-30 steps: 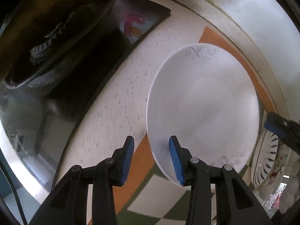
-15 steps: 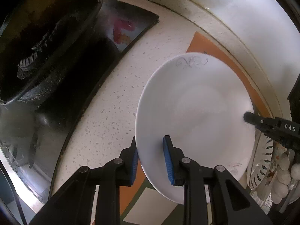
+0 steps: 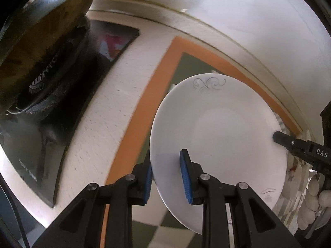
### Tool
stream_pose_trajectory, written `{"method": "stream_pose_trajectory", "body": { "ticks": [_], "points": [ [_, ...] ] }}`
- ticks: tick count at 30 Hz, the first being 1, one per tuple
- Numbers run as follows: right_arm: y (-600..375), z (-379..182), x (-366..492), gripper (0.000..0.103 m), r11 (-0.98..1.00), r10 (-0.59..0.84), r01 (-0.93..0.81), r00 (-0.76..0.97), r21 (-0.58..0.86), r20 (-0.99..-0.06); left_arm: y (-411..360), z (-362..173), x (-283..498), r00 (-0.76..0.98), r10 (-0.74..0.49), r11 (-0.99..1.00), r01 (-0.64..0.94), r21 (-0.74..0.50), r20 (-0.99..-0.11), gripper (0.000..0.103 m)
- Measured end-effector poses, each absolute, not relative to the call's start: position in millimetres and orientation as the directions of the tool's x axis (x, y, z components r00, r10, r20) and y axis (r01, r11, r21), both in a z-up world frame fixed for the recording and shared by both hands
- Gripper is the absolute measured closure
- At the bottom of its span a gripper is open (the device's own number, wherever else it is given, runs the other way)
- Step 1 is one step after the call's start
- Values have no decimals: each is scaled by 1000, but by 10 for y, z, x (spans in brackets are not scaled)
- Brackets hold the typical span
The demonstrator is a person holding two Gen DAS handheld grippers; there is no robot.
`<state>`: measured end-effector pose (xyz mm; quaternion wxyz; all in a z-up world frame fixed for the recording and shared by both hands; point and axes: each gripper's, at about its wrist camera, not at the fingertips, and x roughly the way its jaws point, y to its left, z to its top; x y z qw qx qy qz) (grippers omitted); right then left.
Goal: Organize plates and bowls
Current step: 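Carry the grey-swirl plate with both grippers and lower it onto the floral plate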
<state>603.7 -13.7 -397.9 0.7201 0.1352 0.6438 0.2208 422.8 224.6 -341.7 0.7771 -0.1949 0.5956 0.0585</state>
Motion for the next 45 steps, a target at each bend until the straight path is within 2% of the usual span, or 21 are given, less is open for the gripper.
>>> {"method": "stream_pose_trajectory", "body": {
  "ticks": [9, 17, 30, 45],
  "points": [
    [-1052, -3447, 5215, 96, 859, 511, -71, 190, 508, -838, 1501, -3021, 3935, 299, -199, 947, -188, -262, -933, 81],
    [-1877, -3280, 4518, 96, 854, 491, 38, 267, 518, -829, 766, -2912, 3778, 271, -240, 966, -27, -257, -932, 81],
    [-2501, -3895, 3701, 96, 820, 494, 200, 227, 537, -839, 261, -3429, 3535, 123, -205, 976, 100, -194, -971, 80],
    [-2400, -4346, 3566, 96, 824, 506, 221, 128, 522, -853, 249, -3708, 3418, 42, -151, 983, 111, -146, -988, 80]
  ]
}}
